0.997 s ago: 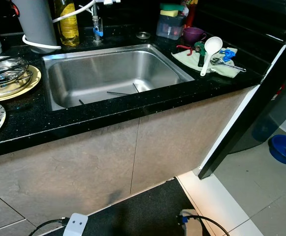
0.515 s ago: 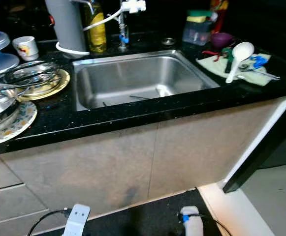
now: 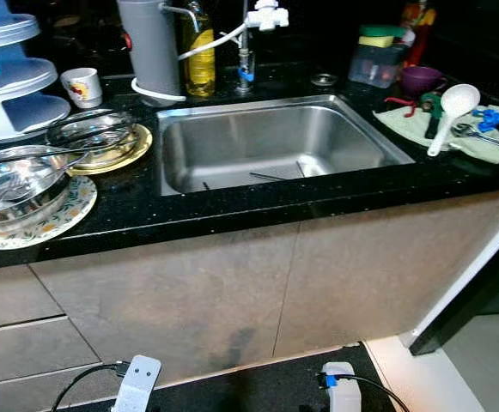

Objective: Kitchen organization

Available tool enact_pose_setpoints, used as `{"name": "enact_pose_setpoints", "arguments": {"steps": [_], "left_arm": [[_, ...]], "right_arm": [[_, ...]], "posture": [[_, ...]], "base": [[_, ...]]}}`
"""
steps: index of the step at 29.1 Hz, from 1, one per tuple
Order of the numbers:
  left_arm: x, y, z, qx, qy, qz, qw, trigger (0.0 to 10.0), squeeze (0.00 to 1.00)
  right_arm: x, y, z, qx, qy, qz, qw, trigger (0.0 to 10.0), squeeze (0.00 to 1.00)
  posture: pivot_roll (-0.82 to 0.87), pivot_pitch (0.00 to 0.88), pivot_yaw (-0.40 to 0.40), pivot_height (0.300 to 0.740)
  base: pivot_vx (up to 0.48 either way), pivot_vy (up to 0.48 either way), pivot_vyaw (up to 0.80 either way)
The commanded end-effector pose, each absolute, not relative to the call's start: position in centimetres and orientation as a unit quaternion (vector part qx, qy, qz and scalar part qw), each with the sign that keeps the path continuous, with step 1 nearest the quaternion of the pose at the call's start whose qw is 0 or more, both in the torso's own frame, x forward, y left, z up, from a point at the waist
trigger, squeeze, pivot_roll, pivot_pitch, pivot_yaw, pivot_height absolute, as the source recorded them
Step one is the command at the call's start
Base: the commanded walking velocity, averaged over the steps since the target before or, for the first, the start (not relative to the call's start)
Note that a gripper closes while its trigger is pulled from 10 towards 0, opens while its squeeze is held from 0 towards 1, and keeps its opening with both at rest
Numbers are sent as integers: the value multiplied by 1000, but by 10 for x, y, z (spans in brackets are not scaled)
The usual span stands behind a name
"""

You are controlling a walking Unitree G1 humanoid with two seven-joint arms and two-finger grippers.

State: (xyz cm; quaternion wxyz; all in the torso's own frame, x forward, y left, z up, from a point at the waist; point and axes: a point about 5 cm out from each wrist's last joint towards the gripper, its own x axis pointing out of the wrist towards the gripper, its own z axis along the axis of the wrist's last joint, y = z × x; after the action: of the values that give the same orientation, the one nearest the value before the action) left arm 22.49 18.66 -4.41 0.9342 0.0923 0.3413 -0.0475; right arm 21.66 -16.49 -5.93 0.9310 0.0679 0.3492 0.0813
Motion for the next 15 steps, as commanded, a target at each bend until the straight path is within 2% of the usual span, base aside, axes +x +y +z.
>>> {"name": "enact_pose_setpoints", "arguments": {"steps": [1,4,15], "left_arm": [[220,187,-49,96,351,-50,930,10000,0],[221,186,-49,90,350,-52,931,10000,0],[226,185,-47,95,346,-59,932,10000,0]], "right_arm": [[210,-163,-64,71,361,82,926,10000,0],[210,-163,-64,72,361,80,926,10000,0],[212,-159,-63,80,358,79,927,10000,0]], "posture": [[-39,156,-9,740],[-40,158,-9,740],[-39,162,-11,740]], "base": [[0,0,0],[0,0,0],[0,309,0]]}}
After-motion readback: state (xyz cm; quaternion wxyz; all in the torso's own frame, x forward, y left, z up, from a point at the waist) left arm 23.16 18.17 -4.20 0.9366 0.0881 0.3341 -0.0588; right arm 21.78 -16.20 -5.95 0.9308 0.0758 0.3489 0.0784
